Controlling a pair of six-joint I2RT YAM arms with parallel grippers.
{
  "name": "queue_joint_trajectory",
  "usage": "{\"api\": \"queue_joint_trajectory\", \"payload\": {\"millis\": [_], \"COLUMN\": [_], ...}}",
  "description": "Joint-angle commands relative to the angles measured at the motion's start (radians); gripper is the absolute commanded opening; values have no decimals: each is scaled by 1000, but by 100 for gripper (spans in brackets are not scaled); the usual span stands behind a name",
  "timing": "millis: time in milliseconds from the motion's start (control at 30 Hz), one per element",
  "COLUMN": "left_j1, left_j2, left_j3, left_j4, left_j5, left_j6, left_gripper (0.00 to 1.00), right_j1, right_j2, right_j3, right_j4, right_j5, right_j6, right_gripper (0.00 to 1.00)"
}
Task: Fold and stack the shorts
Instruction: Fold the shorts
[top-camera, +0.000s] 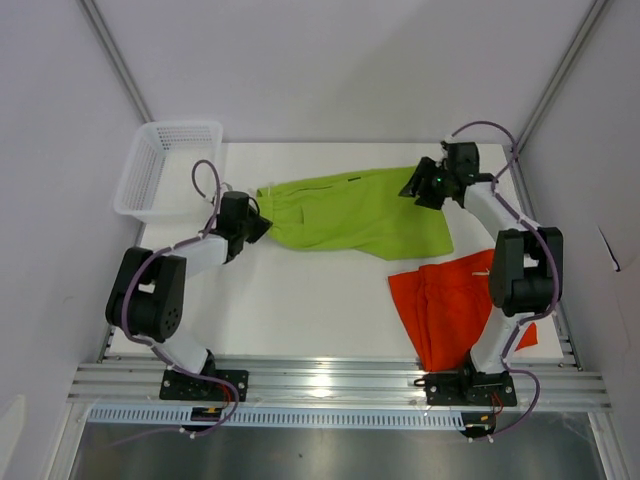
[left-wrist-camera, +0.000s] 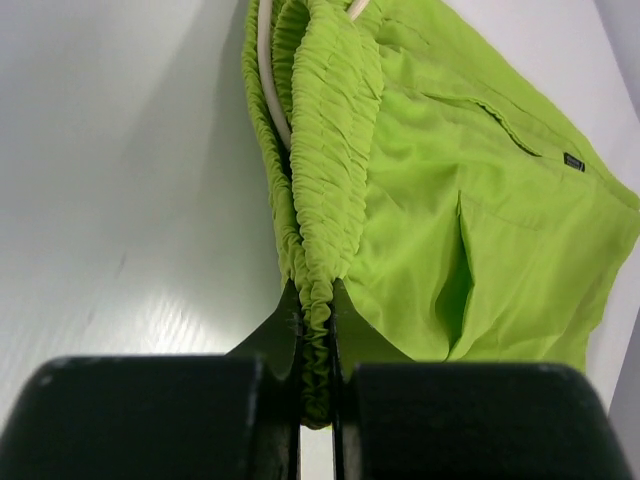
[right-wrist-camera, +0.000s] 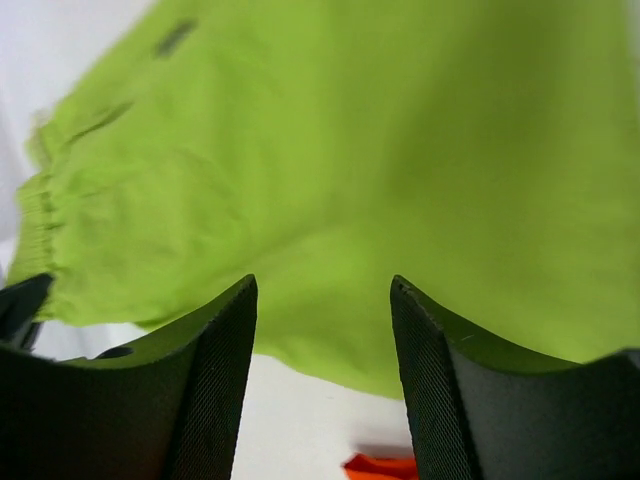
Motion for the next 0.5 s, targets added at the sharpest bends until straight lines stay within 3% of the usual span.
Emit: {"api": "queue_joint_trajectory", "payload": {"millis": [0,200,467], "left_j1": [-41,-87,-181], "left_j2": [-92,-126,-153], "left_j3": [-54,-66,-156], "left_j4": [-48,-220,-168], "left_j5": [-35,-21,-1], "left_j6": [-68,-172,-272], "left_gripper": [3,7,9], "right_j1": [110,289,426], "right_j2": [29,160,370], "right_j3": [95,210,322], "right_j4": [24,109,261], "right_j5": [-83,-167,-285], "right_j6": [-19,45,174], "right_gripper": [60,61,61]}}
